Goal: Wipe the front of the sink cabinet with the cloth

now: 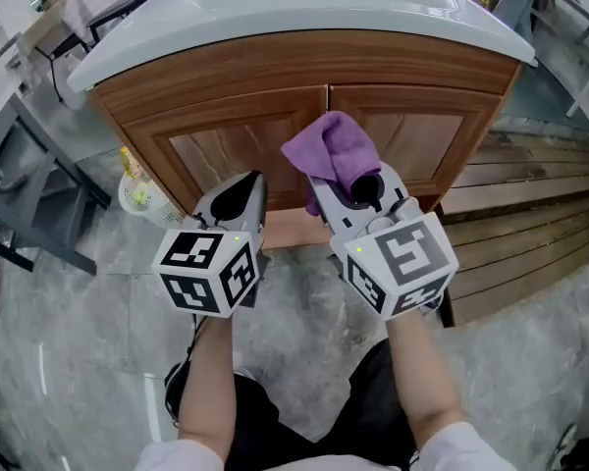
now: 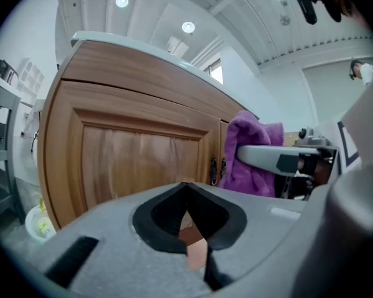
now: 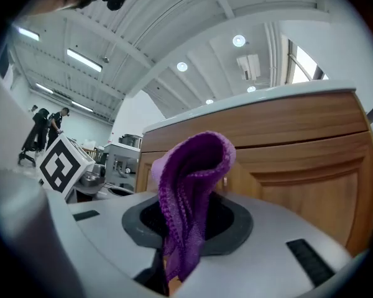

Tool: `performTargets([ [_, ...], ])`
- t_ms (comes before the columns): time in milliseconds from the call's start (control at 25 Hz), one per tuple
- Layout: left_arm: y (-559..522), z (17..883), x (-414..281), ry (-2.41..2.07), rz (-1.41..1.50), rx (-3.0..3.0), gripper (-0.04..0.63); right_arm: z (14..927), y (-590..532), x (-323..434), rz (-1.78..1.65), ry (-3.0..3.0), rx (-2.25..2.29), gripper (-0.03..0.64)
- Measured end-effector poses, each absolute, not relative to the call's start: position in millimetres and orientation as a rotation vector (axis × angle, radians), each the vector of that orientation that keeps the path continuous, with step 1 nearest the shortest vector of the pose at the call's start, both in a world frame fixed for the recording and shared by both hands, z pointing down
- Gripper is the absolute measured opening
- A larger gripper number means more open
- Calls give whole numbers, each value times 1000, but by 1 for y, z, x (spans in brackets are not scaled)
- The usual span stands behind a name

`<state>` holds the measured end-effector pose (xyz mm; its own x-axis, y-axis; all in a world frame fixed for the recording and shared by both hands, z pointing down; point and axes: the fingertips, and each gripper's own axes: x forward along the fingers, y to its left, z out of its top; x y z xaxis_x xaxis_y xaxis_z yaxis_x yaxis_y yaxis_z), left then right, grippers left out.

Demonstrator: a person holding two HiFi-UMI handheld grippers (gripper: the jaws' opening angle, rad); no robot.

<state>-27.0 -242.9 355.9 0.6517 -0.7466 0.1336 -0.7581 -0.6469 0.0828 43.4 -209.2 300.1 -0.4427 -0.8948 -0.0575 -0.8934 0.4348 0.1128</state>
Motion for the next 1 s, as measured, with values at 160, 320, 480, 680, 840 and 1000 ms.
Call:
performTargets([
  [160,-244,355,-56,-1334,112,2689,5,312,-217,-10,-161,-2749,1526,86],
  [320,-247,361,-85,-1420,142,2654,5,328,-225,-50,-148,-2782,1457,86],
  [480,-247,367,-117,-1494,152,2606,5,338,-232,-85,-150,-2825,1399,86],
  [680,-249,375,-155,-1580,171,2557,5,352,-244,-126,-142,-2873,1350,84],
  [840,-250,380,-181,-1624,187,2525,5,360,-252,-151,-127,-2909,1333,86],
  [1000,-253,384,-199,-1653,197,2497,5,367,-261,-169,-129,-2935,1327,84],
])
